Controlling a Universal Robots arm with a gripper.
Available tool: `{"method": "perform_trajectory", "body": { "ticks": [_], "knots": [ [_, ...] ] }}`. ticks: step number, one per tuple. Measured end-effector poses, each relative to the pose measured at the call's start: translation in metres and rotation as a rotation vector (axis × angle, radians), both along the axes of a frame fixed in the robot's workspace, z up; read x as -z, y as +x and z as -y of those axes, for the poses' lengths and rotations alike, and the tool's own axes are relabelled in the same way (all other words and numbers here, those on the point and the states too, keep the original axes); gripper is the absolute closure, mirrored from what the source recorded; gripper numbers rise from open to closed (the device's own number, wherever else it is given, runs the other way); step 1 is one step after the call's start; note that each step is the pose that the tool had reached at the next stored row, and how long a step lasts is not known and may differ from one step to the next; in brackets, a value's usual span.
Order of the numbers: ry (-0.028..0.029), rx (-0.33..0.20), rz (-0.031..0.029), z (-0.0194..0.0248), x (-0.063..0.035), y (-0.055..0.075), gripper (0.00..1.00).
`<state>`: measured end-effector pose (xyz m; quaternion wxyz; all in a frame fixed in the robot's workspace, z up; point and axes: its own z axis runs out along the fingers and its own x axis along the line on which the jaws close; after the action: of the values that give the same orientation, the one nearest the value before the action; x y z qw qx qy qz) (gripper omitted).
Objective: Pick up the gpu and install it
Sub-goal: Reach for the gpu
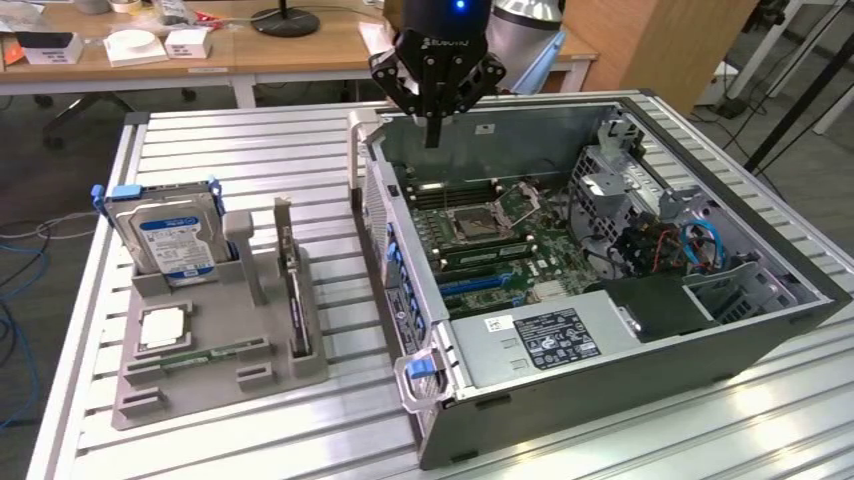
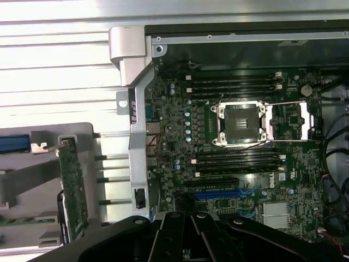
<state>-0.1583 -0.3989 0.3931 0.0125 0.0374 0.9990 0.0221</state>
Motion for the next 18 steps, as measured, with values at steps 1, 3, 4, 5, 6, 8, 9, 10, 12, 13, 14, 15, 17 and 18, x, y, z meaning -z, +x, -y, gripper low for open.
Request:
{"method": "perform_trajectory", "body": {
  "ticks": [1,3,4,5,6,8,9,10,12,13,14,15,17,18],
  "knots": [
    [0.0001,0.000,0.0001,0.0000,0.0000,-0.001,0.89],
    [0.0001,0.000,0.0000,0.0000,0.0001,-0.002,0.89],
    [0.0001,0.000,0.0000,0.0000,0.0001,-0.003,0.89],
    [0.0001,0.000,0.0000,0.0000,0.0001,-0.003,0.89],
    [0.0001,0.000,0.0000,0.0000,0.0001,-0.004,0.89],
    [0.0000,0.000,0.0000,0.0000,0.0001,-0.006,0.89],
    [0.0000,0.000,0.0000,0.0000,0.0001,-0.007,0.89],
    [0.0000,0.000,0.0000,0.0000,0.0001,-0.007,0.89],
    [0.0000,0.000,0.0000,0.0000,0.0001,-0.009,0.89],
    [0.0000,0.000,0.0000,0.0000,0.0001,-0.010,0.89],
    [0.0000,0.000,0.0000,0.0000,0.0002,-0.011,0.89],
    [0.0000,0.000,0.0001,0.0000,0.0002,-0.011,0.89],
    [0.0000,0.000,0.0000,0.0000,0.0002,-0.013,0.89],
    [0.0001,0.000,0.0000,0.0000,0.0002,-0.014,0.89]
  ]
}}
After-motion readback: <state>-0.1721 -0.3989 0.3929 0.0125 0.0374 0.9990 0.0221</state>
